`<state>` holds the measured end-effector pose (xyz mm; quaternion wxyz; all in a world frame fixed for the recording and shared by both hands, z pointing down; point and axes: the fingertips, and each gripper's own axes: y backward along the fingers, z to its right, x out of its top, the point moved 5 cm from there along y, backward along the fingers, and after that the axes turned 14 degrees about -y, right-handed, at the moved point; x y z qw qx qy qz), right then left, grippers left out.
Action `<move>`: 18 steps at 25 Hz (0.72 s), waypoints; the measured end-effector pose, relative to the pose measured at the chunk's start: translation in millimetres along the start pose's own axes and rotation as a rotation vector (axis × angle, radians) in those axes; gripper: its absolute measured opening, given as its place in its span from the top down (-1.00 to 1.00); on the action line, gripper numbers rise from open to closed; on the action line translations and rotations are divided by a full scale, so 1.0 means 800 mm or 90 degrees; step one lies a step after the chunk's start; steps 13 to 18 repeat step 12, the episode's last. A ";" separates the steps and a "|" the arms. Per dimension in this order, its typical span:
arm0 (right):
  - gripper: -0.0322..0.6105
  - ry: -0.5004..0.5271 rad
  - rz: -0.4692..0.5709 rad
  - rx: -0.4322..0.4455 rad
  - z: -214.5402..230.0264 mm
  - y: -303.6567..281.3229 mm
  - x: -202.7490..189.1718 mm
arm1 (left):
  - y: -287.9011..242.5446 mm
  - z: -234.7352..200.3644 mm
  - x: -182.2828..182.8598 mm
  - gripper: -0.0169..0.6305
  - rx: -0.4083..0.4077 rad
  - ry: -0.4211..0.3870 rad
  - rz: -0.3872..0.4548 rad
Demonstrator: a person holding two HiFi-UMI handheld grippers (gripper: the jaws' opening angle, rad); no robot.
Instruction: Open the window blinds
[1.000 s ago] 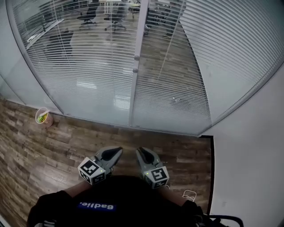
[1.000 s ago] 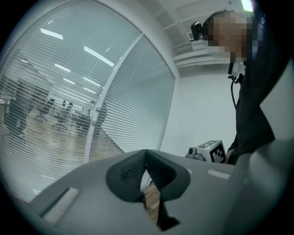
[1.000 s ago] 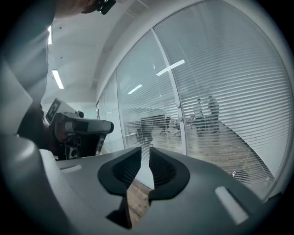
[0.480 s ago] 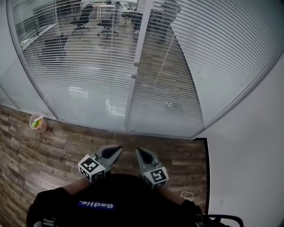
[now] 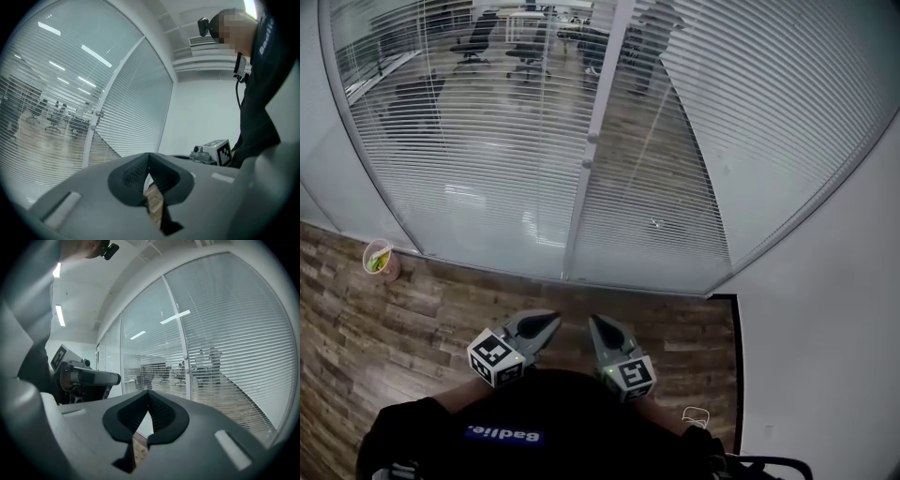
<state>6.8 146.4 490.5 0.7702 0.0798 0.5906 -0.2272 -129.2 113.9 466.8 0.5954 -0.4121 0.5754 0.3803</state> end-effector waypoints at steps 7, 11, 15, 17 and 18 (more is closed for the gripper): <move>0.89 -0.004 -0.010 0.000 -0.003 0.000 -0.005 | 0.003 0.002 -0.003 0.95 0.000 0.003 -0.004; 0.89 -0.006 -0.002 0.002 -0.001 0.002 -0.011 | 0.003 0.005 -0.004 0.95 -0.001 0.001 -0.005; 0.89 -0.006 -0.002 0.002 0.000 0.002 -0.012 | 0.004 0.006 -0.005 0.95 -0.002 0.001 -0.005; 0.89 -0.006 -0.002 0.002 0.000 0.002 -0.012 | 0.004 0.006 -0.005 0.95 -0.002 0.001 -0.005; 0.89 -0.006 -0.002 0.002 0.000 0.002 -0.012 | 0.004 0.006 -0.005 0.95 -0.002 0.001 -0.005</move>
